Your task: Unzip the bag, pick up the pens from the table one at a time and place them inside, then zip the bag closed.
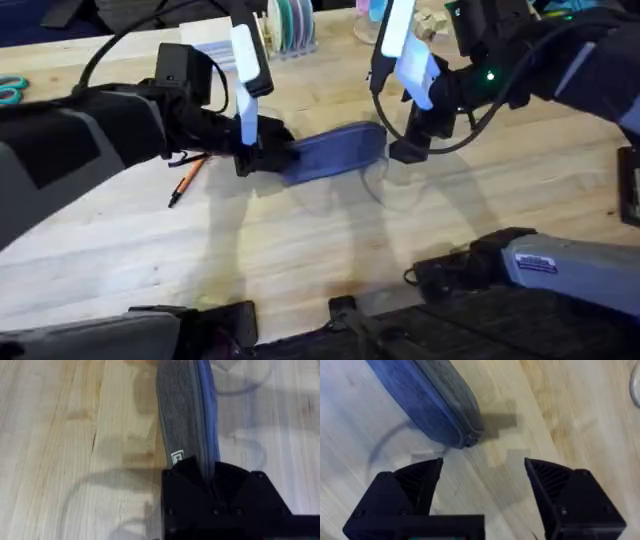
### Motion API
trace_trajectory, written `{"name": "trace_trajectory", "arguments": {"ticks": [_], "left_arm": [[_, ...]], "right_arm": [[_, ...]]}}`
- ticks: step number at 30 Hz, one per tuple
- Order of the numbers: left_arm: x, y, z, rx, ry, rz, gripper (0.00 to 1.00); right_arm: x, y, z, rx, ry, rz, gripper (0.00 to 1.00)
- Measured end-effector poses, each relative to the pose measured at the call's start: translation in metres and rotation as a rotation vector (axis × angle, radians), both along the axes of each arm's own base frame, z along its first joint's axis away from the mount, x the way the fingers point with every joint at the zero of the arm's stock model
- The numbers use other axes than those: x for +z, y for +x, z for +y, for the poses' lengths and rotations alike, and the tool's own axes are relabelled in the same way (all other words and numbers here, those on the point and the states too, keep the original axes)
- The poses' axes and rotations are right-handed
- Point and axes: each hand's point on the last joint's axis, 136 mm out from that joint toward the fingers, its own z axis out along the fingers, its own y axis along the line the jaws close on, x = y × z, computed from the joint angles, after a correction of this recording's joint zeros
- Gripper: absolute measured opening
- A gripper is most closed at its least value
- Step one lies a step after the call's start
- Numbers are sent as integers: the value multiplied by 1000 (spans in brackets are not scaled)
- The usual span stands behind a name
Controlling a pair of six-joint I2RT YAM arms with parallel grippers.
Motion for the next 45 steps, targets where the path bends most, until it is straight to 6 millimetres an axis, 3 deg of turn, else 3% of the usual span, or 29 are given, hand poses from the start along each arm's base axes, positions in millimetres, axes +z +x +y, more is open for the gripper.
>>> {"name": "trace_trajectory", "arguments": {"ticks": [5,18,27,30,33,45], "left_arm": [[0,0,0,0,0,0,43],[0,0,0,0,0,0,43],[0,0,0,0,0,0,43],[0,0,0,0,0,0,43],[0,0,0,0,0,0,43],[0,0,0,0,0,0,43]], "right_arm": [[3,-2,6,7,89,11,998],[18,-12,-5,40,370,19,998],[6,-10,2,161,389,19,997],[7,-9,2,179,383,4,923],[7,-9,3,189,382,-2,991],[-21,-3,4,183,420,79,997]]}}
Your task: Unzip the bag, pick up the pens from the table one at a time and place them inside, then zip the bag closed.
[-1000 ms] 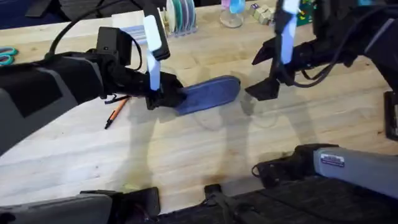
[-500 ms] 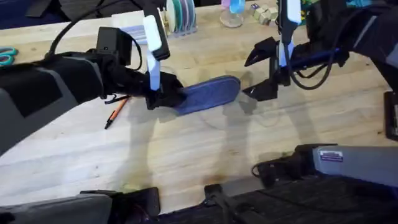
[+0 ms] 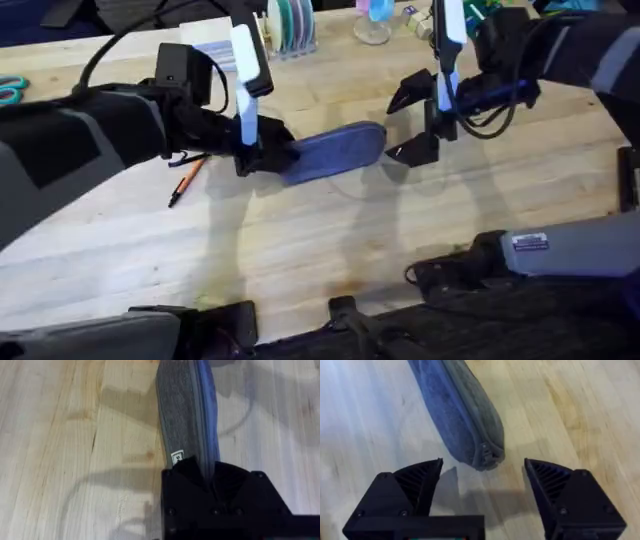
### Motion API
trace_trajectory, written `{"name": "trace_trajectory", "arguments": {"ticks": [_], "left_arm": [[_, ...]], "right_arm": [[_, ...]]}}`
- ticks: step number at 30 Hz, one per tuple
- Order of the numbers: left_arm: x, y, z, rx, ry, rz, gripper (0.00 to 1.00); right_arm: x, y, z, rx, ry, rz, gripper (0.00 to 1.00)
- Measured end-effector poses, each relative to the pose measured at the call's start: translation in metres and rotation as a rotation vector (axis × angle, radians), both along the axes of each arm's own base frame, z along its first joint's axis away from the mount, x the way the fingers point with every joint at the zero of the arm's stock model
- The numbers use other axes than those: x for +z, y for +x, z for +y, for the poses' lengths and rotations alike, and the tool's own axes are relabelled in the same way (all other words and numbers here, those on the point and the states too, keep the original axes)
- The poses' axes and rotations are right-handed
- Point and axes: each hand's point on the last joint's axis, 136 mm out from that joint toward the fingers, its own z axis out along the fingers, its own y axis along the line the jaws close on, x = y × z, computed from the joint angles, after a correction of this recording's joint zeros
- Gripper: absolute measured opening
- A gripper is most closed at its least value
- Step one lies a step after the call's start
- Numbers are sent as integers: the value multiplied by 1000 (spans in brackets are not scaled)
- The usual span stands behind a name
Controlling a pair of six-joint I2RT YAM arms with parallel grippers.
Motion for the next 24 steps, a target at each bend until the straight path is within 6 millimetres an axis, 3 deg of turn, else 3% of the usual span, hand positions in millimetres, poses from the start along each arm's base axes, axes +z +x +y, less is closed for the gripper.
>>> {"name": "trace_trajectory", "arguments": {"ticks": [8,15,21,22,24], "left_arm": [[0,0,0,0,0,0,44],[0,0,0,0,0,0,44],[0,0,0,0,0,0,44],[0,0,0,0,0,0,44],[0,0,0,0,-1,0,44]], "right_arm": [[-7,10,4,17,42,-17,969],[-8,9,9,33,49,-15,701],[-7,8,14,51,48,-14,356],[-8,6,15,52,47,-9,258],[-8,6,15,52,45,-8,219]]}}
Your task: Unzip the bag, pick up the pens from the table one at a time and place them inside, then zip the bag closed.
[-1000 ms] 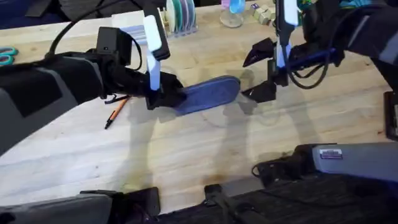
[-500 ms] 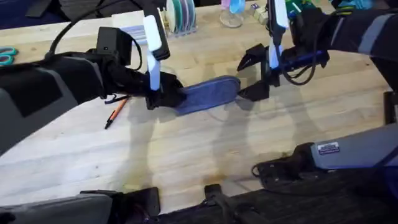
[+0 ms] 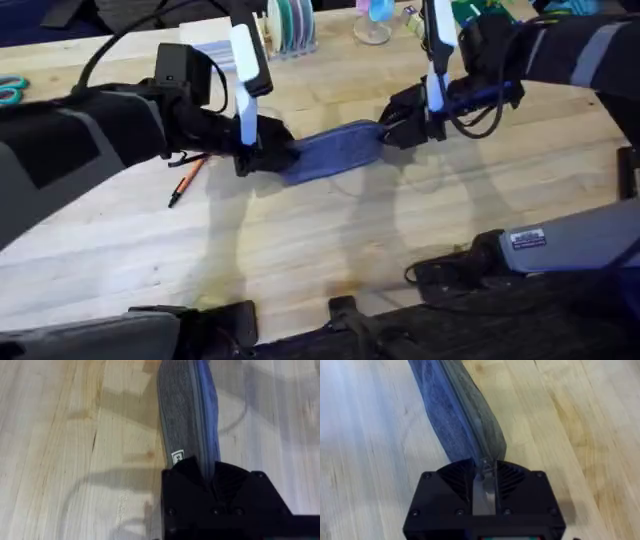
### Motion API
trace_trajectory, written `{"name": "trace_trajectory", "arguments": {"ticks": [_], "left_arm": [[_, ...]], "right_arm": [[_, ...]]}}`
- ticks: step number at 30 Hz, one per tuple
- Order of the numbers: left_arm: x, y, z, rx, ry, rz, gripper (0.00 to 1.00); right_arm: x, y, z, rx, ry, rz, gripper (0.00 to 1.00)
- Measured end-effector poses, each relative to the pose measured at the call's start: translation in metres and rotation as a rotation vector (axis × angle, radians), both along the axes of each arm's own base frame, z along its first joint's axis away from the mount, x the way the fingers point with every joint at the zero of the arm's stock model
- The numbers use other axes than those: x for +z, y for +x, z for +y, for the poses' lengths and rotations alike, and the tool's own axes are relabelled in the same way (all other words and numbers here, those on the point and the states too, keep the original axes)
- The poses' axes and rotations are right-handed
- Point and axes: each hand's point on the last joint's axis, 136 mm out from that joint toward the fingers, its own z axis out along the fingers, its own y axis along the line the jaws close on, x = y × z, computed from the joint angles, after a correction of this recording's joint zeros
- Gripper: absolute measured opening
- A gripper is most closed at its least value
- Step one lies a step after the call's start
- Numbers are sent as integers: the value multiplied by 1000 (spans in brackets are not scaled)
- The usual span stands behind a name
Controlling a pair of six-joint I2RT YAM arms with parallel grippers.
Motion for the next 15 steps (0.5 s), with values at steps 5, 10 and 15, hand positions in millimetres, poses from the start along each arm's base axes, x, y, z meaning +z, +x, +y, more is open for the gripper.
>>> {"name": "trace_trajectory", "arguments": {"ticks": [5,10,15], "left_arm": [[0,0,0,0,0,0,44],[0,0,0,0,0,0,44],[0,0,0,0,-1,1,44]], "right_arm": [[0,0,0,0,-4,2,169],[-1,0,-1,-1,-9,2,173],[-1,-1,-2,-3,-10,9,179]]}}
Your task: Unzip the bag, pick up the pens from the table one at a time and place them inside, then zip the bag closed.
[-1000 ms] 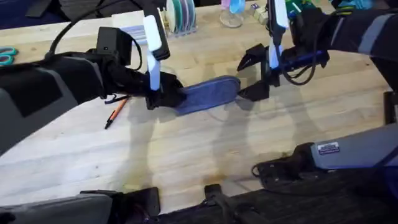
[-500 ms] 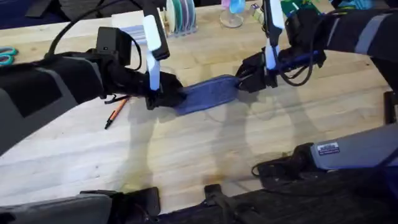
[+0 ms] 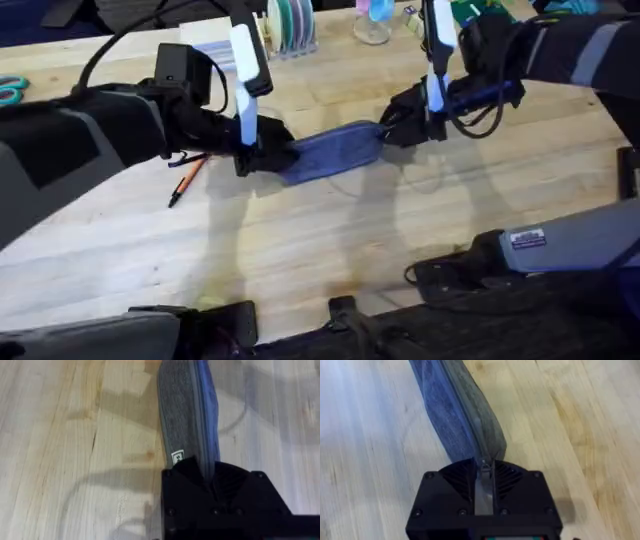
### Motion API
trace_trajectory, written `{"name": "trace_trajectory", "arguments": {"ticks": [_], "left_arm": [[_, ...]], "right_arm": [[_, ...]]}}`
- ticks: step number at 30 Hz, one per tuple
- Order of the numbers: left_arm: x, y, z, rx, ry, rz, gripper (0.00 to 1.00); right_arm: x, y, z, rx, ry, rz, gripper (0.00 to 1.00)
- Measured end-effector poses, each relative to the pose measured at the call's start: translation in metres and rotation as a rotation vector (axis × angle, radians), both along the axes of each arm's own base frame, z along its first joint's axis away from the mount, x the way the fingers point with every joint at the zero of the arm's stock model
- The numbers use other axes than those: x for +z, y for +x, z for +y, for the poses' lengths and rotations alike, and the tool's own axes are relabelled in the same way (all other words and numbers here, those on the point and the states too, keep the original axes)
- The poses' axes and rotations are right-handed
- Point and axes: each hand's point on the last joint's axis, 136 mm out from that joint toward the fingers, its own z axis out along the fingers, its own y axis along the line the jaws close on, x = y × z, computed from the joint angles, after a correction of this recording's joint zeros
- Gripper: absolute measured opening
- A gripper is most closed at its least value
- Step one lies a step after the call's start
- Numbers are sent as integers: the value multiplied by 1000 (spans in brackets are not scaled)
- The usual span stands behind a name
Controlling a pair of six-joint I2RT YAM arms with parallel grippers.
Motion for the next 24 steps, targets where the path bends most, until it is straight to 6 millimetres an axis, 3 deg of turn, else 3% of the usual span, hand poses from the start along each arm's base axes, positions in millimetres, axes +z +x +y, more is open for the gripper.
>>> {"name": "trace_trajectory", "arguments": {"ticks": [14,18,24], "left_arm": [[0,0,0,-1,-2,-1,44],[0,0,0,0,-2,-2,44],[0,0,0,0,-2,-2,44]], "right_arm": [[7,-2,-13,-44,-20,-4,192],[10,-1,-20,-64,-34,-17,46],[10,-1,-21,-65,-40,-16,33]]}}
